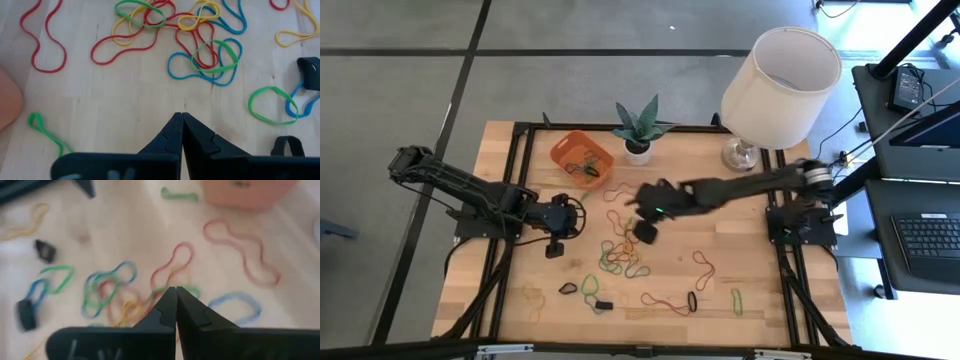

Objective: Pick and place rubber bands into bin
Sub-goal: Put the black rubber band into the orange bin

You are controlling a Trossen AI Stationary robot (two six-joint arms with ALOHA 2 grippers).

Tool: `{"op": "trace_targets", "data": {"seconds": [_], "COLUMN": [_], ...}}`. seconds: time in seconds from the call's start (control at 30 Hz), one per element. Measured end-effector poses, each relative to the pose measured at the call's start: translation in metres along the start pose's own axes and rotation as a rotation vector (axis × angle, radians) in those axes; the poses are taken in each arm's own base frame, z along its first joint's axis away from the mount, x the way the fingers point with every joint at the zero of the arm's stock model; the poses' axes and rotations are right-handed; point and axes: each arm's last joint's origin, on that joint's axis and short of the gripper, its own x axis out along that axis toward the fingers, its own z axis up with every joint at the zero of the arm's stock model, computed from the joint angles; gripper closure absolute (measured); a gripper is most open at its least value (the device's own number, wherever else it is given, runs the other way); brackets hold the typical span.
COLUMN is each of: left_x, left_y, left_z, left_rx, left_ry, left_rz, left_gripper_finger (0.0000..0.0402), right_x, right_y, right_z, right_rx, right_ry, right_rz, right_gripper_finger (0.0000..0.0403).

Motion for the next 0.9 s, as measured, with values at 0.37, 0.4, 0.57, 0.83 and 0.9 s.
{"op": "trace_targets", "data": {"seconds": [0.37, 0.4, 0.57, 0.83, 0.9], "left_x": [-0.004, -0.005, 0.004, 0.031, 0.037], "left_y": [-0.016, -0.019, -0.037, -0.077, -0.089], "left_z": [0.020, 0.023, 0.042, 0.055, 0.054], "left_rx": [-0.073, -0.075, -0.114, -0.223, -0.259], "left_ry": [0.046, 0.072, 0.199, 0.347, 0.374], "left_rz": [0.027, 0.041, 0.097, 0.059, 0.050], "left_gripper_finger": [0.0399, 0.0399, 0.0400, 0.0390, 0.0380], "right_x": [-0.072, -0.077, -0.101, -0.128, -0.133], "right_y": [-0.035, -0.039, -0.061, -0.086, -0.089], "right_z": [-0.085, -0.091, -0.123, -0.149, -0.151], "right_rx": [-0.014, -0.016, -0.027, -0.059, -0.073], "right_ry": [0.025, 0.022, 0.006, -0.077, -0.089], "right_rz": [0.050, 0.054, 0.089, 0.141, 0.147], "right_gripper_finger": [0.0397, 0.0397, 0.0397, 0.0397, 0.0397]}}
